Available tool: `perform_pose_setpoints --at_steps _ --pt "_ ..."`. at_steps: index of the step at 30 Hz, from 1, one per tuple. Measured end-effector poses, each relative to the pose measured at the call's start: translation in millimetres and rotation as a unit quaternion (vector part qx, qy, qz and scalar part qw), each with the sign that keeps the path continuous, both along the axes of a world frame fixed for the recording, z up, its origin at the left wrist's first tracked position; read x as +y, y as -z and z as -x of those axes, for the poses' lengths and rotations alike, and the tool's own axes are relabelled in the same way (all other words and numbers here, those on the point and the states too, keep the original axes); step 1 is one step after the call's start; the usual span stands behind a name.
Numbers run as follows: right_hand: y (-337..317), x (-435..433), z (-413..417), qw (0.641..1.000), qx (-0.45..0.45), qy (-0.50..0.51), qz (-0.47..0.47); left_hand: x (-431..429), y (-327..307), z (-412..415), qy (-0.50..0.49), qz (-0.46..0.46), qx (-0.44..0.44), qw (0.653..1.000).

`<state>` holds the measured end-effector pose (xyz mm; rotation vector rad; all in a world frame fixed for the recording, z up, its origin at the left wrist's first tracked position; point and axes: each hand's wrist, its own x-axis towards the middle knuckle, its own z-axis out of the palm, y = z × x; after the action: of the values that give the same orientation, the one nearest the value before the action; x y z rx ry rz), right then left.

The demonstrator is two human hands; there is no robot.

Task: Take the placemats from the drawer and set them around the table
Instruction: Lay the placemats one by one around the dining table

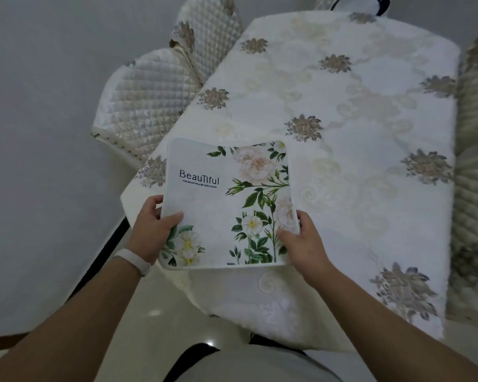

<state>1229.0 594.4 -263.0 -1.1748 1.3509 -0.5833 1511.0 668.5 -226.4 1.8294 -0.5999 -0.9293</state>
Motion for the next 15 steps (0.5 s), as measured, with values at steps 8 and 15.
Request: perform_pose_setpoints --at_steps 8,15 --pt "12 4 33 0.992 0.052 0.11 -0.021 -66 27 21 0.13 -0.018 0.02 0.991" --pt "22 30 23 0.979 0.077 0.183 -0.048 -84 54 14 0.19 -0.026 0.03 0.981"
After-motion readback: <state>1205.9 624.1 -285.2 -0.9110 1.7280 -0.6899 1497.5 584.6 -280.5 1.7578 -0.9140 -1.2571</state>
